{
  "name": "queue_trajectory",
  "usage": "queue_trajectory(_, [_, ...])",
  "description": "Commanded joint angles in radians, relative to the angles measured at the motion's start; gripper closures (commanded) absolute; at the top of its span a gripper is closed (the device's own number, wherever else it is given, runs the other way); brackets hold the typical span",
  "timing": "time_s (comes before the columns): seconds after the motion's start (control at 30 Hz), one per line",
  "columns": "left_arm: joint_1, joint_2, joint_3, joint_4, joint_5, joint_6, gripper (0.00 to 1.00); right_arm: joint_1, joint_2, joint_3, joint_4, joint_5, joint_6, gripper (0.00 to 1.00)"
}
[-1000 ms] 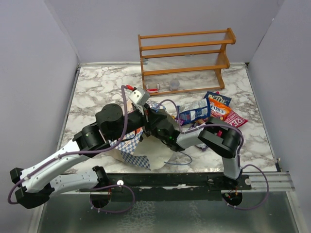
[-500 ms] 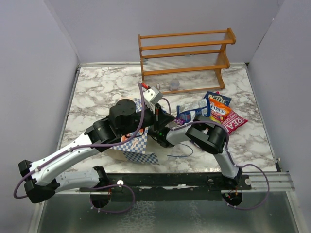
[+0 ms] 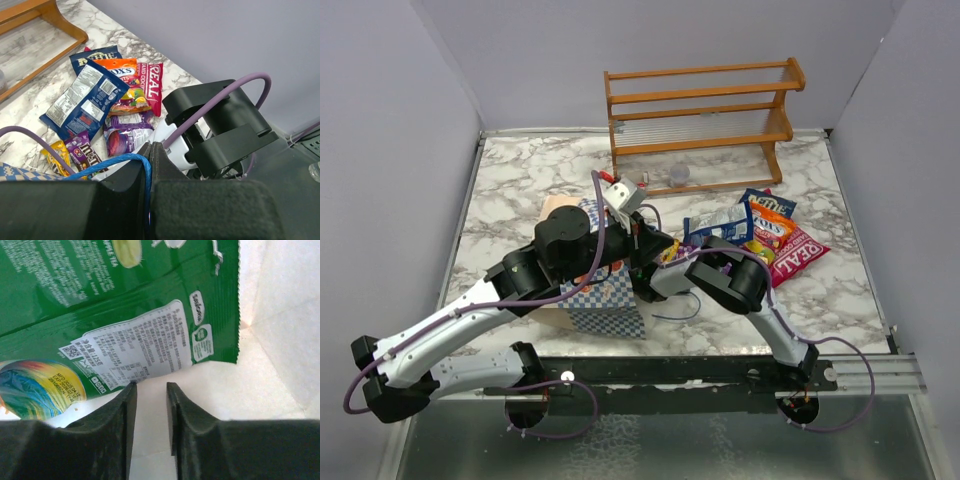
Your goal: Take the snacks out of the paper bag
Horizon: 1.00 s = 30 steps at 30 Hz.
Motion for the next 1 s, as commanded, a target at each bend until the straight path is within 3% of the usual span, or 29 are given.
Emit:
queue_trajectory(0.0, [-0.016,-0.046,0.003,0.104,0.028,-0.011,1.00,-0.001,0.011,0.013,-0.088,-0.035,-0.004,0.77])
queue_trajectory(0.13, [-0.016,-0.072,-0.021,0.108,-0.008,-0.017,1.00,-0.001,-0.047,-0.015,-0.079,-0.048,-0.012,0.95])
queue_trajectory(0.2, [-0.016,-0.083,-0.029,0.108,-0.032,-0.017,1.00,-0.001,-0.078,-0.041,-0.068,-0.056,-0.016,0.99])
queue_trajectory(0.6, [-0.016,-0.187,-0.085,0.014,-0.191,-0.003,1.00,0.000,-0.336,-0.288,0.002,-0.049,-0.019,0.99])
queue_trajectory(0.97, [-0.016,-0.212,-0.098,0.019,-0.160,-0.015,1.00,-0.001,-0.428,-0.395,0.007,0.031,-0.023,0.97])
